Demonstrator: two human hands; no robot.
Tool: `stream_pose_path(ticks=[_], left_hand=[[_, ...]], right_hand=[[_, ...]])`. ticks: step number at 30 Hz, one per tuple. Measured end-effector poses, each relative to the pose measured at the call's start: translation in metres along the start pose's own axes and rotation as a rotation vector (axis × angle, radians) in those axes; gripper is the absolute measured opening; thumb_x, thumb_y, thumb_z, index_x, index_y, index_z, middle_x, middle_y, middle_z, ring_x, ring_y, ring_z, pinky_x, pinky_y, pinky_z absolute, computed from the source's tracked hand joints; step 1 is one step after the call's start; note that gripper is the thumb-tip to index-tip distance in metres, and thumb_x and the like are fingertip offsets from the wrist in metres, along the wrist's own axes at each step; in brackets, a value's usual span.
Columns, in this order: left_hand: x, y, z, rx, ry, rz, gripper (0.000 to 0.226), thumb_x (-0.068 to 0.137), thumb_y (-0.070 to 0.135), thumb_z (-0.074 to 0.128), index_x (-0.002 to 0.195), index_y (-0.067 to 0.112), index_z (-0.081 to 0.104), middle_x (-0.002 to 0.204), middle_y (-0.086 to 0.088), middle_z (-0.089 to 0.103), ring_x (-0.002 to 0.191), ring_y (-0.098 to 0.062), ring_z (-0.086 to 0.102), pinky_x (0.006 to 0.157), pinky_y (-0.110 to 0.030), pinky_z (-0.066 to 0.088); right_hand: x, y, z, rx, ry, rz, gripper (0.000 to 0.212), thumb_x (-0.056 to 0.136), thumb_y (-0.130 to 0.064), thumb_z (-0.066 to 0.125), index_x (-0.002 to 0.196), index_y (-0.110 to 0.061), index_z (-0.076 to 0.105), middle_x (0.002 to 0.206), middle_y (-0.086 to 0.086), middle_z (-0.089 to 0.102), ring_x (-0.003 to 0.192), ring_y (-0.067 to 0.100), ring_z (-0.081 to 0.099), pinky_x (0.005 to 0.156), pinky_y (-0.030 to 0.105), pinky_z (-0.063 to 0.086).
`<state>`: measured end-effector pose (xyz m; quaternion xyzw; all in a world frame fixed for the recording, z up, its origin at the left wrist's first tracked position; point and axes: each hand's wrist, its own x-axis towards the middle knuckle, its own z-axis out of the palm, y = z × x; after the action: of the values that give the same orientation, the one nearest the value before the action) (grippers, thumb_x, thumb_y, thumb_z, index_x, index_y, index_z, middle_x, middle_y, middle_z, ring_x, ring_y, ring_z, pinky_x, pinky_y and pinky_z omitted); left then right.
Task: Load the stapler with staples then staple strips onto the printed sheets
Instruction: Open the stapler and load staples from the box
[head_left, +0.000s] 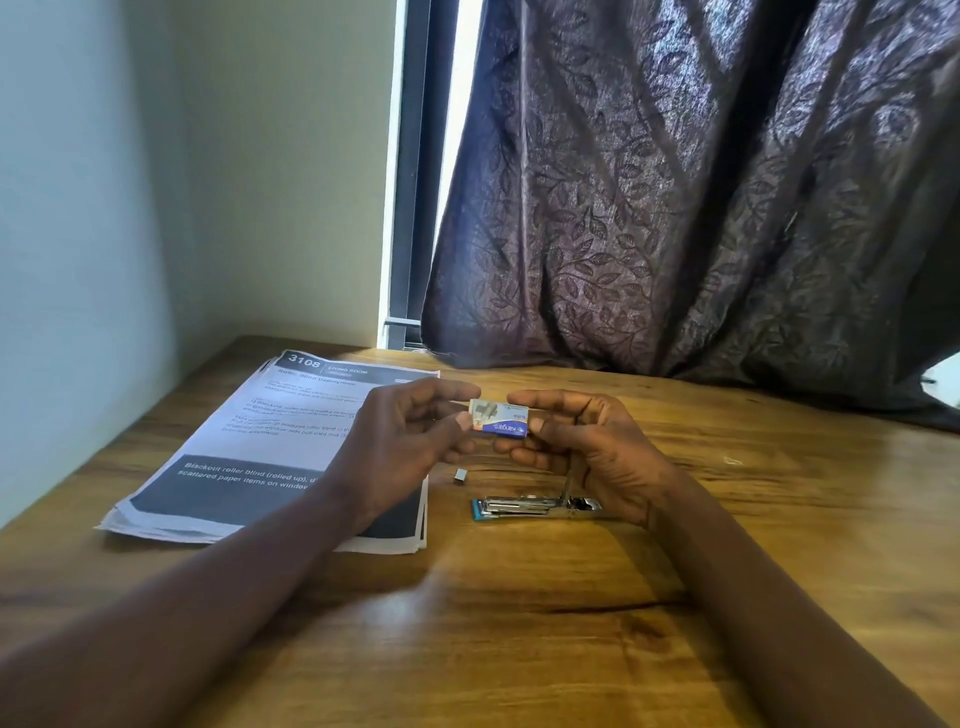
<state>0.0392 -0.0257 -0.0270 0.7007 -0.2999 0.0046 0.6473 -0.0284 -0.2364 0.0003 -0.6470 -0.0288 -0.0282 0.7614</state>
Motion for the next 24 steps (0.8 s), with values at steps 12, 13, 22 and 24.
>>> stream_pose_path(ticks=[12,13,22,24], left_hand=[[-0.0016,0.0032,0.0004,-0.071,-0.001,-0.014,0.031,0.097,0.002,0.063,0.123,0.017,0.070,0.085,-0.011,0.080,0.079,-0.022,0.078,0.070,-0.025,0.062],[-0.0016,0.0034,0.0004,-0.076,0.000,-0.015,0.031,0.097,0.003,0.063,0.123,0.018,0.070,0.085,-0.012,0.080,0.080,-0.022,0.078,0.070,-0.025,0.063],[-0.0013,0.0040,-0.0023,-0.157,-0.031,-0.068,0.027,0.100,0.003,0.059,0.121,0.017,0.070,0.090,-0.014,0.080,0.080,-0.024,0.078,0.069,-0.027,0.063],[-0.0019,0.0040,-0.0018,-0.160,-0.036,-0.070,0.025,0.101,0.005,0.057,0.119,0.016,0.071,0.088,-0.016,0.079,0.079,-0.024,0.077,0.068,-0.027,0.063]], right_hand=[[-0.0006,0.0007,0.0016,0.011,0.076,-0.007,0.035,0.074,-0.001,0.072,0.109,0.000,0.072,0.107,0.027,0.074,0.086,0.035,0.076,0.080,0.036,0.060],[-0.0004,0.0010,0.0017,0.011,0.086,-0.016,0.034,0.073,-0.001,0.073,0.108,0.000,0.072,0.106,0.027,0.074,0.083,0.034,0.077,0.077,0.034,0.061],[-0.0005,0.0003,-0.0006,0.007,0.131,-0.041,0.031,0.074,-0.005,0.074,0.105,-0.001,0.071,0.099,0.026,0.075,0.075,0.028,0.077,0.062,0.026,0.063],[-0.0012,-0.0004,-0.0007,0.014,0.126,-0.030,0.030,0.076,-0.005,0.073,0.106,-0.001,0.071,0.101,0.026,0.075,0.078,0.030,0.077,0.063,0.028,0.063]])
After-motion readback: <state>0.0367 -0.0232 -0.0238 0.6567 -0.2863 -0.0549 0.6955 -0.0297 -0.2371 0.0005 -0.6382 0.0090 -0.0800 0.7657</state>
